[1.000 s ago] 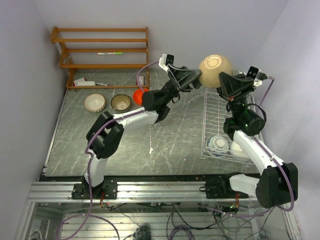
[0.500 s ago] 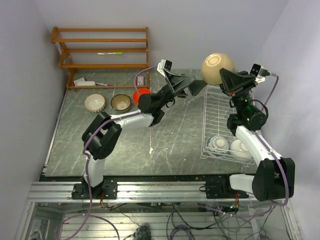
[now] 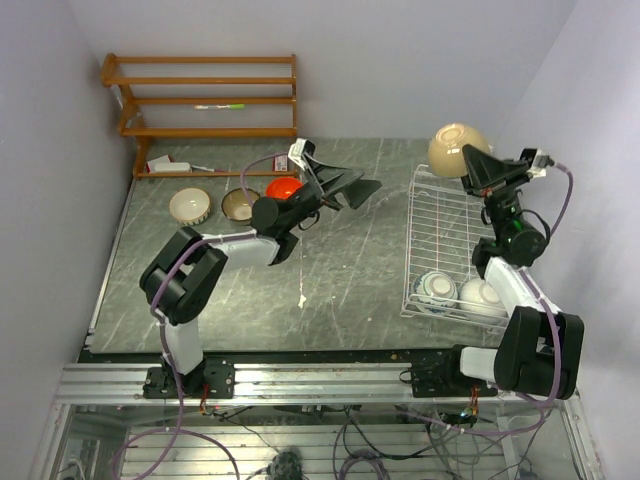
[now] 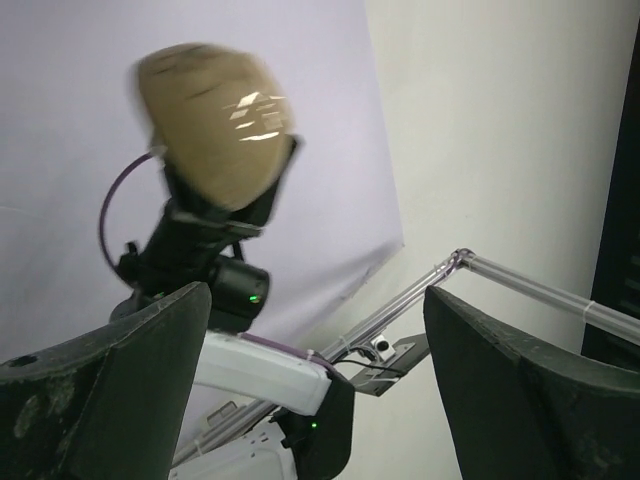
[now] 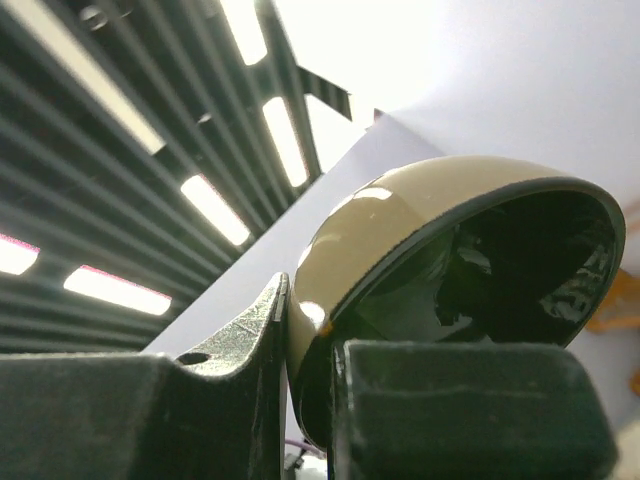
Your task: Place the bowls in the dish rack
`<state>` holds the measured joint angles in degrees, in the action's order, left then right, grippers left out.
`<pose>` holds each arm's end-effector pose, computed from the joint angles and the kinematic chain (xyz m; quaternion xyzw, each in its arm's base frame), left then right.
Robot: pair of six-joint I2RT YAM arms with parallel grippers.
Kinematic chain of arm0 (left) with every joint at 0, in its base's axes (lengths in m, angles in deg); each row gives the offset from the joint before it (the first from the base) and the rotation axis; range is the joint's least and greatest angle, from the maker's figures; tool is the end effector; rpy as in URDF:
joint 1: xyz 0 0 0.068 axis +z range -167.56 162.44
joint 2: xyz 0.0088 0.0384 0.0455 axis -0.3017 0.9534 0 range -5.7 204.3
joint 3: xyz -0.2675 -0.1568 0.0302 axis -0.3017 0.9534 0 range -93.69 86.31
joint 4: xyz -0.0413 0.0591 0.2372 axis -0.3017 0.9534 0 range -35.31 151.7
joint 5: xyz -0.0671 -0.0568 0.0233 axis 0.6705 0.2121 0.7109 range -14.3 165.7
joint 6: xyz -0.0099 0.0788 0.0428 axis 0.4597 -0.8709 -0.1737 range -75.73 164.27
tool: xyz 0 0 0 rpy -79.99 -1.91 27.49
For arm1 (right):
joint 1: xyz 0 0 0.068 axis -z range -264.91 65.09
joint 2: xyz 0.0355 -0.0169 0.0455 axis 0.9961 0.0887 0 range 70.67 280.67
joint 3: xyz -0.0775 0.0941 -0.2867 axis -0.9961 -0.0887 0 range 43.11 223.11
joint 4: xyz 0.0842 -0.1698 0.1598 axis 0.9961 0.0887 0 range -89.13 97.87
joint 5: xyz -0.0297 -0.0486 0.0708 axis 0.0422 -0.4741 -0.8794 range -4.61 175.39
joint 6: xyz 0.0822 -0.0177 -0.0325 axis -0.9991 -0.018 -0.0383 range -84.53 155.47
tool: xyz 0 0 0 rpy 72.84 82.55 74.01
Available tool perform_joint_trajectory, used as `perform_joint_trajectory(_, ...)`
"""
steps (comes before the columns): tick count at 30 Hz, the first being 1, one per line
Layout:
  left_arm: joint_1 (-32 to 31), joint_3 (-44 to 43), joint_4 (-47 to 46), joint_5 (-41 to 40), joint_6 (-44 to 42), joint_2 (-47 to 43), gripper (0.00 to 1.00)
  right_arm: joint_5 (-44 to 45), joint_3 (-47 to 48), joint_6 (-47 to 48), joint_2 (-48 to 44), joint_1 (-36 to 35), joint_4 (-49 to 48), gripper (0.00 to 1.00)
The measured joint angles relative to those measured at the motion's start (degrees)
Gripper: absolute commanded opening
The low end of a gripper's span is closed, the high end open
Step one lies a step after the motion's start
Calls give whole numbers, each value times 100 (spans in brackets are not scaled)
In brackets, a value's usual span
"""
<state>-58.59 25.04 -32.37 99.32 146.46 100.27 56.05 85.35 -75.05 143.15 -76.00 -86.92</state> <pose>0.2948 -0.2993 0.3858 -0.0399 0.4355 -0.8759 0.2041 0.2385 0.0025 0.4606 0.1108 0.3463 0.7646 0.5322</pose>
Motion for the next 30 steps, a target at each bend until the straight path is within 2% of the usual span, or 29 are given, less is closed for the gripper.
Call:
perform_joint_trajectory(4,157,302,-4,109,-72,-402,96,-428,-944,-133,7,433,17,0)
perform_joint_trajectory(10,251,498,-11,245,-188,-754,95,-905,-1602,-168,264,981,17,0)
perform_joint_trajectory(20,483,887,-9,389,-282,-975,96,-1440,-1663,-68,1316,1296,20,0)
perform_joint_trajectory(30,667,1139,-11,431,-337,-1202,96,-1794,-1408,754,1797,1364,284,0)
